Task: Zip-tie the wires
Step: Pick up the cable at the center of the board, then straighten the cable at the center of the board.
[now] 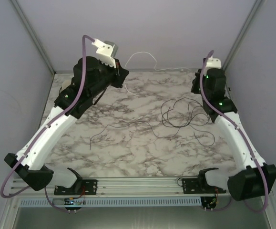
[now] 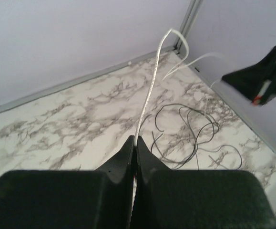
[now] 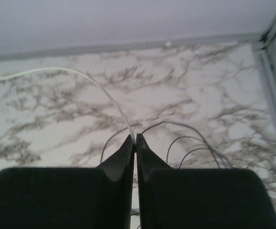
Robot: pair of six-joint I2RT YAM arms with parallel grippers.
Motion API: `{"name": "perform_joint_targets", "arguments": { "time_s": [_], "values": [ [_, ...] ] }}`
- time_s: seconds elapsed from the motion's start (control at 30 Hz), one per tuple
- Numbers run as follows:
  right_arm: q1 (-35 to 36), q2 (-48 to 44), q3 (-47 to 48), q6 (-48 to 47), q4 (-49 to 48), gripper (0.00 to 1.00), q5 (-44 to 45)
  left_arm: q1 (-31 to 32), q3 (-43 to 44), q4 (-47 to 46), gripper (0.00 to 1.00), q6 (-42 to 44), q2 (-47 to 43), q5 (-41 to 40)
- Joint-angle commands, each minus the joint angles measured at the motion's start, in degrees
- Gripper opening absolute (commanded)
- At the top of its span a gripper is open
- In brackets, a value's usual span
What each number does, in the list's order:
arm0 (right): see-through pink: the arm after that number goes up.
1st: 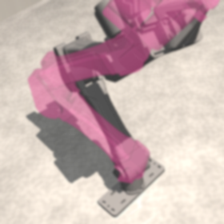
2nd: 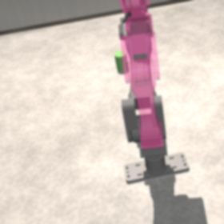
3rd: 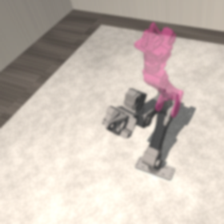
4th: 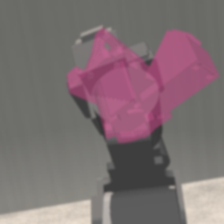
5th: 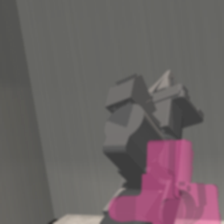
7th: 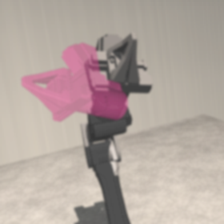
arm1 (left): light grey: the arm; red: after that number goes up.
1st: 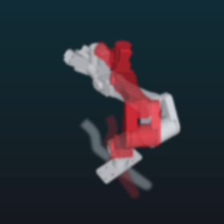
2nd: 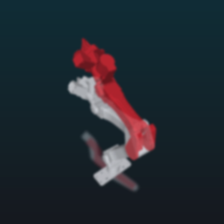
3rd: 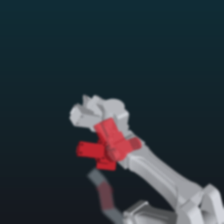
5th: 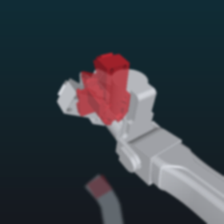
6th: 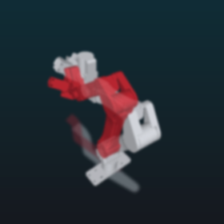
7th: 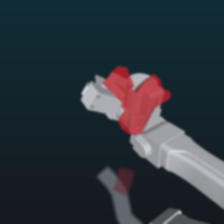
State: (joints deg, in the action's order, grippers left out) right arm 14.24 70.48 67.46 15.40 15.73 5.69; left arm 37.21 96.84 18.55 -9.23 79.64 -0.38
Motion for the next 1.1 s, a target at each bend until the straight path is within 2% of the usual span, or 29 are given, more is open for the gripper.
{"name": "perform_joint_targets", "arguments": {
  "time_s": [0.0, 0.23, 0.37, 0.53, 0.83, 0.93, 1.07],
  "values": [
    [0.4, -4.9, 6.2, -0.6, 2.4, 0.00, 6.6, -0.6, -4.0, 3.5, 0.00, 0.3, -2.6, -1.6],
    [1.0, -10.1, 12.8, -4.6, 11.5, 0.00, 15.6, -0.6, -12.8, -0.1, 0.00, -1.0, -6.2, 3.5],
    [1.0, -14.9, 13.1, -7.7, 15.2, 0.00, 22.7, -0.6, -14.1, -3.1, 0.00, -1.1, -7.0, 8.3],
    [1.0, -20.4, 13.7, -8.8, 14.3, 0.00, 24.5, -0.5, -14.2, -6.8, 0.00, -2.5, -7.3, 12.9],
    [1.0, -22.7, 11.7, -11.9, 23.2, 0.00, 33.7, -0.4, -15.9, -7.0, 0.00, -5.4, -8.0, 18.0],
    [1.0, -23.2, 7.9, -11.0, 23.8, 0.00, 32.5, -0.5, -17.7, -5.9, 0.00, -6.3, -8.9, 17.0],
    [1.0, -22.0, 0.7, -8.6, 24.3, 0.00, 26.4, -0.5, -20.9, -0.9, 0.00, -7.7, -10.5, 9.4]
  ]
}}
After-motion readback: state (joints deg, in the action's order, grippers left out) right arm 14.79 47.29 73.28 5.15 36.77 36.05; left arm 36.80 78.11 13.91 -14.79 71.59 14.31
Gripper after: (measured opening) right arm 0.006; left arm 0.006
